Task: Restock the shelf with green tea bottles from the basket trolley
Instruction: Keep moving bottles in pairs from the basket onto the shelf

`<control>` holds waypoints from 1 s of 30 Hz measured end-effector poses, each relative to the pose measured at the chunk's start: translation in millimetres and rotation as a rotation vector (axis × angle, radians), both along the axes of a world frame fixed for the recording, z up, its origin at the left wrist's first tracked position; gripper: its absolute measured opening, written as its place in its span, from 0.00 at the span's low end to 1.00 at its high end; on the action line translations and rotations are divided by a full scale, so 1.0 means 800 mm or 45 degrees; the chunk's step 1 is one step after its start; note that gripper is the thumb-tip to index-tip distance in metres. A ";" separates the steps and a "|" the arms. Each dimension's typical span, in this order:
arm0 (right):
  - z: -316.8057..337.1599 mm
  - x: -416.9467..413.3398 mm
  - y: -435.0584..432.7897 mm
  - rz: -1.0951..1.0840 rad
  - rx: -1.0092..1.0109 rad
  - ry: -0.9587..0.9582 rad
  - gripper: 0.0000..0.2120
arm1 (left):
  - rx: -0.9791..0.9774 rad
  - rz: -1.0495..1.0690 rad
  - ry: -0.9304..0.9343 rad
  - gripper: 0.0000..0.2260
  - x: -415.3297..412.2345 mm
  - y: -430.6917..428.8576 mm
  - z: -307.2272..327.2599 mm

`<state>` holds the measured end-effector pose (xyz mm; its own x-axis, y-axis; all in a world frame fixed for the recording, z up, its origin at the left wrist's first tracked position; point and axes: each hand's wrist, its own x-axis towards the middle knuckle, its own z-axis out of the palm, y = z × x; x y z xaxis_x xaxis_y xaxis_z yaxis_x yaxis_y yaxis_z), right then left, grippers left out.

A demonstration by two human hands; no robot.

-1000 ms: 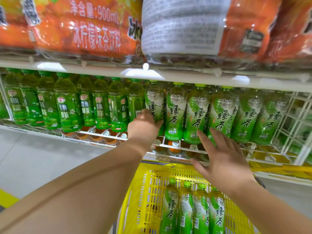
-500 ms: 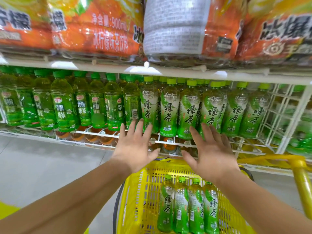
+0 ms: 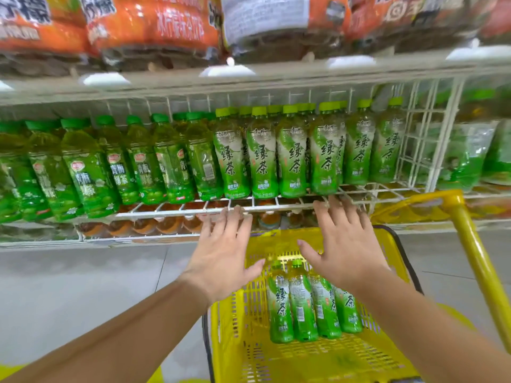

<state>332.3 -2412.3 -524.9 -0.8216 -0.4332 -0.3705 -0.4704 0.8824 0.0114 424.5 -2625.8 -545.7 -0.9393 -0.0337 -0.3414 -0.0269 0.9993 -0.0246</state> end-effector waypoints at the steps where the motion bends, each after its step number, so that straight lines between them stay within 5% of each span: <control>1: -0.003 0.009 0.006 -0.002 -0.004 -0.012 0.42 | 0.000 -0.008 -0.004 0.41 0.007 0.007 -0.004; 19: -0.063 0.203 0.145 0.016 -0.003 -0.335 0.44 | 0.074 0.234 -0.310 0.42 0.153 0.174 -0.048; 30: -0.124 0.200 0.123 -0.058 0.060 -0.480 0.40 | 0.162 0.231 -0.482 0.41 0.157 0.163 -0.120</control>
